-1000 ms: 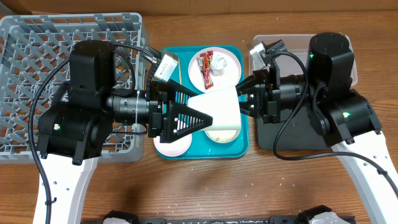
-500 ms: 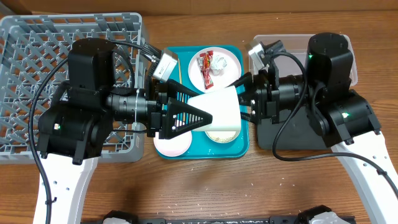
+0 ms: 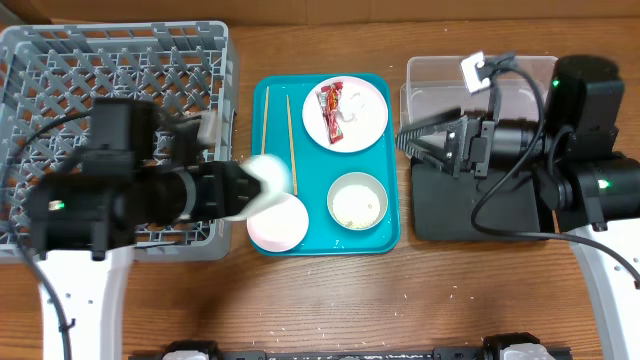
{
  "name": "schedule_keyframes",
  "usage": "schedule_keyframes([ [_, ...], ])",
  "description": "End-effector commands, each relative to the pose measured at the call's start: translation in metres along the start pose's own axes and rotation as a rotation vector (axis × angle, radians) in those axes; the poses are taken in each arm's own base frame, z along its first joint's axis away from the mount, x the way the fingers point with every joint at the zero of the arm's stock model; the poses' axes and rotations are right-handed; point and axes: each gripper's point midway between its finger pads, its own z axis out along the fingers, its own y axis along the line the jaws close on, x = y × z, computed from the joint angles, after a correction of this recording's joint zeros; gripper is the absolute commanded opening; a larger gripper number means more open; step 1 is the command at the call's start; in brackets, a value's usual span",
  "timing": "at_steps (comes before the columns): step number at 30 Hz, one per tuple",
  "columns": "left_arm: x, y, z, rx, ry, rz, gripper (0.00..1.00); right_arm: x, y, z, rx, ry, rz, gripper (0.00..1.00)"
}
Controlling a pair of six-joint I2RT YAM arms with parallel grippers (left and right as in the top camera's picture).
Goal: Sort waste into correct bins and load items into the dishwasher
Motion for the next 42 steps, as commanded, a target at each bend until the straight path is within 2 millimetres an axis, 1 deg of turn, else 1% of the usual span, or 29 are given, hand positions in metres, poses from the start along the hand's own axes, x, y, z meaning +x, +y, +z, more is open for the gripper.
schedule_keyframes([
  [1,-0.008,0.099,-0.039,-0.476,-0.134,-0.236,0.47,0.003,-0.034,-0.007,0.22,-0.041,0.066,0.67],
  [2,-0.005,0.117,-0.047,-0.555,-0.143,-0.285,0.47,0.01,-0.046,-0.01,0.286,-0.033,0.101,0.67],
  [3,-0.002,0.141,-0.057,-0.652,-0.158,-0.347,0.47,0.018,-0.057,-0.013,0.349,-0.016,0.13,0.68],
  [4,0.0,0.157,-0.062,-0.712,-0.174,-0.395,0.47,0.023,-0.062,-0.014,0.378,-0.004,0.138,0.68],
  [5,-0.001,0.169,-0.062,-0.737,-0.186,-0.43,0.45,0.03,-0.071,-0.018,0.436,0.012,0.159,0.68],
  [8,0.0,0.196,-0.046,-0.752,-0.183,-0.498,0.45,0.043,-0.085,-0.025,0.536,0.035,0.209,0.69],
  [11,0.009,0.22,-0.024,-0.768,-0.137,-0.546,0.46,0.048,-0.087,-0.027,0.554,0.053,0.213,0.69],
  [12,0.01,0.229,-0.012,-0.76,-0.115,-0.567,0.46,0.05,-0.087,-0.028,0.556,0.057,0.22,0.69],
  [14,0.005,0.238,0.001,-0.746,-0.108,-0.575,0.47,0.05,-0.087,-0.028,0.556,0.058,0.221,0.7],
  [17,-0.012,0.251,0.02,-0.73,-0.11,-0.574,0.49,0.05,-0.087,-0.028,0.556,0.058,0.221,0.7],
  [20,-0.016,0.256,0.031,-0.713,-0.089,-0.579,0.52,0.05,-0.087,-0.028,0.556,0.058,0.22,0.7],
  [22,-0.02,0.261,0.039,-0.709,-0.078,-0.582,0.67,0.051,-0.087,-0.028,0.556,0.059,0.223,0.7],
  [23,-0.021,0.261,0.043,-0.696,-0.071,-0.584,0.72,0.051,-0.087,-0.028,0.556,0.06,0.223,0.71],
  [24,-0.022,0.259,0.046,-0.677,-0.065,-0.586,0.81,0.051,-0.087,-0.028,0.556,0.06,0.224,0.71],
  [26,-0.023,0.252,0.051,-0.611,-0.06,-0.599,0.9,0.052,-0.087,-0.028,0.557,0.063,0.223,0.72],
  [27,-0.026,0.249,0.049,-0.578,-0.066,-0.613,0.97,0.052,-0.087,-0.028,0.557,0.066,0.221,0.74],
  [28,-0.03,0.246,0.043,-0.537,-0.082,-0.634,1.0,0.055,-0.087,-0.028,0.557,0.079,0.207,0.76],
  [30,-0.041,0.238,0.03,-0.46,-0.117,-0.664,1.0,0.06,-0.087,-0.029,0.561,0.103,0.199,0.78],
  [32,-0.056,0.222,0.015,-0.348,-0.146,-0.617,0.94,0.064,-0.089,-0.031,0.572,0.118,0.191,0.79],
  [33,-0.068,0.201,0.006,-0.252,-0.165,-0.526,0.86,0.064,-0.09,-0.031,0.584,0.12,0.184,0.79],
  [34,-0.08,0.173,-0.004,-0.157,-0.183,-0.402,0.8,0.064,-0.092,-0.028,0.597,0.129,0.165,0.79],
  [35,-0.082,0.163,-0.007,-0.137,-0.187,-0.366,0.8,0.064,-0.093,-0.026,0.611,0.134,0.15,0.79],
  [36,-0.084,0.138,-0.017,-0.112,-0.192,-0.282,0.81,0.064,-0.103,-0.02,0.683,0.155,0.108,0.73],
  [37,-0.084,0.125,-0.022,-0.111,-0.195,-0.233,0.84,0.065,-0.11,-0.017,0.732,0.173,0.088,0.7],
  [38,-0.083,0.11,-0.03,-0.114,-0.202,-0.175,0.86,0.069,-0.119,-0.009,0.803,0.211,0.064,0.7],
  [39,-0.081,0.099,-0.035,-0.123,-0.209,-0.14,0.87,0.071,-0.123,0.0,0.83,0.245,0.04,0.7],
  [40,-0.078,0.085,-0.043,-0.14,-0.224,-0.09,0.92,0.072,-0.128,0.017,0.838,0.291,0.011,0.73],
  [41,-0.075,0.078,-0.046,-0.149,-0.231,-0.066,0.96,0.071,-0.131,0.026,0.841,0.306,-0.001,0.76],
  [42,-0.069,0.064,-0.051,-0.148,-0.247,-0.022,1.0,0.059,-0.145,0.044,0.868,0.291,-0.002,0.77],
])
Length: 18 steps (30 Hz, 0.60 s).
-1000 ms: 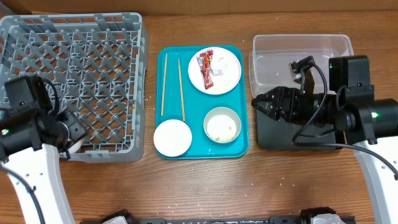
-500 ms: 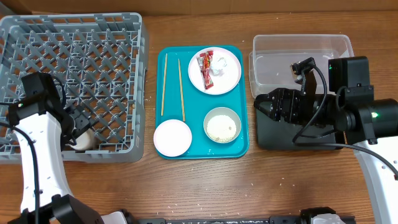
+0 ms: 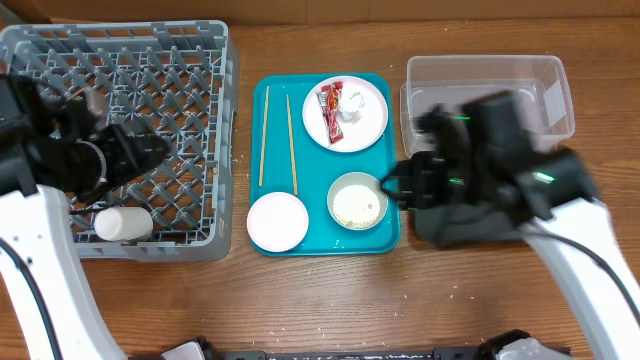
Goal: Sort waste into correct bins and load items into the dishwasher
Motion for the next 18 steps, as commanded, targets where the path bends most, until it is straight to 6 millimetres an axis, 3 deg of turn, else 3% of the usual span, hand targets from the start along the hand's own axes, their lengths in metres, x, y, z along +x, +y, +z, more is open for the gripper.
schedule_keyframes([
  [1,0.013,-0.037,-0.036,0.045,-0.093,0.173,1.0,-0.041,-0.012,0.035,0.15,-0.044,-0.015,0.77],
  [4,0.022,-0.049,-0.047,0.065,-0.122,0.212,1.0,-0.093,-0.013,0.074,0.117,-0.159,-0.047,0.75],
  [7,0.023,-0.05,-0.05,0.066,-0.132,0.217,1.0,-0.12,-0.025,0.122,0.105,-0.199,-0.058,0.72],
  [11,0.021,-0.048,-0.046,0.064,-0.118,0.211,1.0,-0.122,-0.06,0.194,0.155,-0.158,-0.033,0.72],
  [13,0.02,-0.048,-0.043,0.063,-0.11,0.208,1.0,-0.119,-0.072,0.219,0.16,-0.143,-0.029,0.72],
  [16,0.018,-0.044,-0.039,0.048,-0.1,0.203,1.0,-0.119,-0.084,0.249,0.157,-0.148,-0.03,0.68],
  [18,0.017,-0.043,-0.037,0.045,-0.093,0.2,1.0,-0.125,-0.086,0.259,0.15,-0.177,-0.039,0.67],
])
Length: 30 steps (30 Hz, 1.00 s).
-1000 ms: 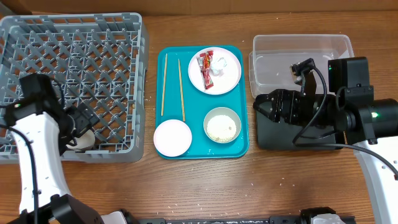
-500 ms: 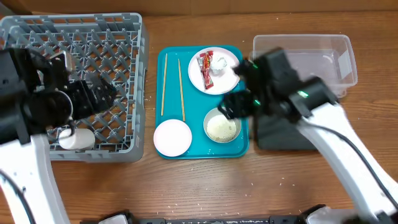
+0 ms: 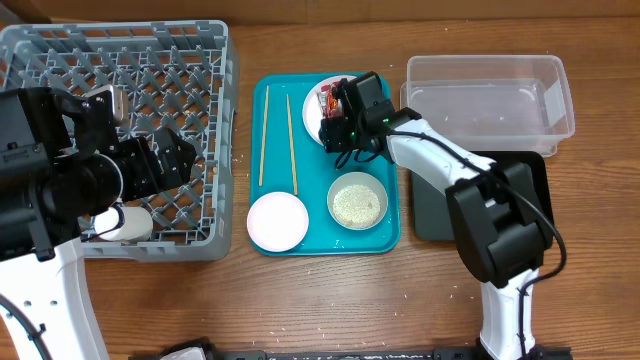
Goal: Sort waste into correct bins and load items into the dishwasher
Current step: 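Grasp the red wrapper and tissue on the white plate with right gripper, then drop the red wrapper into the clear plastic bin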
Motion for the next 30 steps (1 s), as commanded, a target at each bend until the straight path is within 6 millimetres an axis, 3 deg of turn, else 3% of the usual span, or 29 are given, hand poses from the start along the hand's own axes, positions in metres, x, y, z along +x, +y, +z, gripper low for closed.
schedule_keyframes([
  [1,-0.004,0.002,0.002,-0.009,0.002,0.034,1.0,-0.014,-0.001,0.012,-0.005,-0.062,-0.006,0.64],
  [2,-0.005,0.002,0.004,-0.01,0.006,0.033,1.0,-0.014,-0.002,0.018,-0.008,-0.068,-0.006,0.54],
  [3,-0.005,0.003,0.006,-0.011,0.013,0.03,1.0,-0.01,-0.005,0.025,-0.005,-0.058,0.009,0.32],
  [5,-0.005,0.004,0.008,-0.011,0.019,0.028,1.0,-0.004,-0.007,0.029,-0.001,-0.043,0.02,0.26],
  [7,-0.006,0.005,0.01,-0.011,0.026,0.025,1.0,-0.003,-0.007,0.028,0.001,-0.035,0.021,0.04],
  [10,-0.007,0.006,0.014,-0.013,0.038,0.02,1.0,-0.017,0.009,0.009,-0.059,-0.064,0.011,0.04],
  [11,-0.007,0.007,0.015,-0.013,0.04,0.019,1.0,-0.027,0.02,-0.004,-0.097,-0.087,0.003,0.04],
  [12,-0.007,0.008,0.017,-0.014,0.047,0.016,1.0,-0.055,0.042,-0.044,-0.171,-0.155,-0.017,0.04],
  [14,-0.007,0.008,0.018,-0.014,0.05,0.015,1.0,-0.068,0.052,-0.07,-0.204,-0.189,-0.026,0.04],
  [15,-0.008,0.008,0.019,-0.014,0.052,0.014,1.0,-0.084,0.06,-0.116,-0.228,-0.242,-0.031,0.04],
  [18,-0.008,0.008,0.019,-0.015,0.053,0.014,1.0,-0.092,0.053,-0.163,-0.201,-0.282,-0.015,0.04],
  [19,-0.008,0.008,0.019,-0.014,0.053,0.014,1.0,-0.093,0.046,-0.174,-0.181,-0.292,-0.004,0.04],
  [21,-0.008,0.009,0.019,-0.015,0.054,0.013,1.0,-0.094,0.0,-0.201,-0.022,-0.312,0.069,0.04],
  [22,-0.008,0.008,0.019,-0.014,0.053,0.014,1.0,-0.092,-0.023,-0.205,0.053,-0.312,0.103,0.04],
  [23,-0.008,0.009,0.019,-0.015,0.054,0.013,1.0,-0.087,-0.061,-0.21,0.166,-0.3,0.16,0.04],
  [25,-0.008,0.009,0.019,-0.015,0.054,0.013,1.0,-0.071,-0.114,-0.206,0.285,-0.253,0.24,0.04],
  [30,-0.008,0.009,0.019,-0.015,0.054,0.013,1.0,-0.028,-0.15,-0.175,0.31,-0.078,0.318,0.04],
])
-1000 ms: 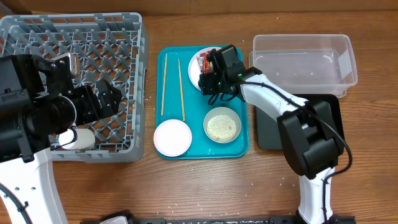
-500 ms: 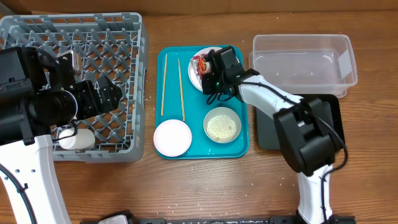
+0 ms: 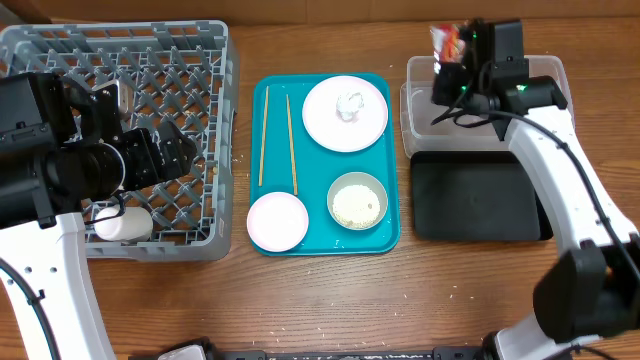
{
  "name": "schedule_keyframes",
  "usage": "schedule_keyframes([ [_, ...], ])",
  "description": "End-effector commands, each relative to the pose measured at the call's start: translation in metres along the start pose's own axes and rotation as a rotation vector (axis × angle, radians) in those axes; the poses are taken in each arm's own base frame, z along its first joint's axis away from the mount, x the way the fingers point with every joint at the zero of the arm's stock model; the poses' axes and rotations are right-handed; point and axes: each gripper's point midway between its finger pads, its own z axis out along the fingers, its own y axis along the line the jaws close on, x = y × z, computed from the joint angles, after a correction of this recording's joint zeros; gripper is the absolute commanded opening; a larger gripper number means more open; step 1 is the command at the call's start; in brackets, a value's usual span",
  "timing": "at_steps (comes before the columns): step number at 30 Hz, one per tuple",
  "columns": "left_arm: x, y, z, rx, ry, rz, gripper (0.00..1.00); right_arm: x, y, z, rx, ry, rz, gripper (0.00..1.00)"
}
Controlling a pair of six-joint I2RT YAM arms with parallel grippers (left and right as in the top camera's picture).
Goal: Sort waste into correct bins and load items into the dishwasher
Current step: 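Drop the red wrapper into the clear plastic bin, then grasp the white tissue on the plate with the right gripper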
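Observation:
My right gripper [image 3: 452,55] is shut on a red snack wrapper [image 3: 441,40], held over the far left corner of the clear plastic bin [image 3: 520,100]. On the teal tray [image 3: 388,238] lie a white plate [image 3: 322,120] with a crumpled white scrap [image 3: 348,104], a bowl [image 3: 334,200] of rice, a small white dish [image 3: 277,221] and two chopsticks [image 3: 291,145]. A white cup [image 3: 122,225] lies on its side in the grey dish rack [image 3: 150,60]. My left gripper [image 3: 180,150] hovers over the rack's middle, open and empty.
A black bin [image 3: 480,200] sits just in front of the clear bin, right of the tray. The left arm's body covers the rack's left half. Bare wooden table [image 3: 320,300] runs along the front.
My right gripper was down on the white plate at the red wrapper. Now it holds the wrapper over the clear bin's far left corner, and the plate keeps only the white scrap. The left arm barely moved.
First my left gripper held the white cup at the tray's left edge while the right arm rested over the bins. Then the cup lay in the rack and the right arm was near the bowl. After that the right gripper reached the plate's wrapper, now held over the clear bin.

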Motion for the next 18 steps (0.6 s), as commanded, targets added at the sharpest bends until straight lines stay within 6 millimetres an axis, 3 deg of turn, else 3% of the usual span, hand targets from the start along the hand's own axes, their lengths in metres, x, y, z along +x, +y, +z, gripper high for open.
schedule_keyframes([
  [1,-0.004,-0.001,-0.002,-0.001,-0.01,0.022,1.0,0.024,-0.019,0.026,0.063,0.091,-0.017,0.13],
  [2,-0.004,-0.001,-0.002,-0.001,-0.01,0.022,1.0,0.021,-0.017,0.025,0.055,0.081,-0.034,0.42],
  [3,-0.004,-0.001,-0.002,-0.001,-0.01,0.022,1.0,0.015,-0.009,0.02,0.02,0.068,-0.066,0.59],
  [4,-0.004,-0.001,-0.002,-0.001,-0.01,0.022,1.0,0.011,0.0,0.015,-0.02,0.062,-0.088,0.64],
  [6,-0.004,-0.001,-0.002,-0.001,-0.01,0.022,1.0,0.003,0.035,0.0,-0.168,0.048,-0.122,0.7],
  [7,-0.004,-0.001,-0.001,-0.001,-0.009,0.022,1.0,0.003,0.066,-0.01,-0.293,0.051,-0.145,0.7],
  [8,-0.004,-0.001,-0.001,-0.001,-0.009,0.022,1.0,0.007,0.083,-0.013,-0.352,0.059,-0.166,0.7],
  [10,-0.004,-0.001,-0.002,-0.001,-0.01,0.022,1.0,0.018,0.104,-0.009,-0.377,0.07,-0.204,0.7],
  [13,-0.004,-0.001,-0.002,-0.001,-0.01,0.022,1.0,0.035,0.128,0.024,-0.248,0.028,-0.304,0.69],
  [16,-0.004,-0.001,-0.002,-0.001,-0.01,0.022,1.0,0.029,0.126,0.064,-0.026,-0.086,-0.357,0.69],
  [18,-0.004,-0.001,-0.002,-0.001,-0.01,0.022,1.0,0.029,0.128,0.088,-0.006,-0.115,-0.361,0.69],
])
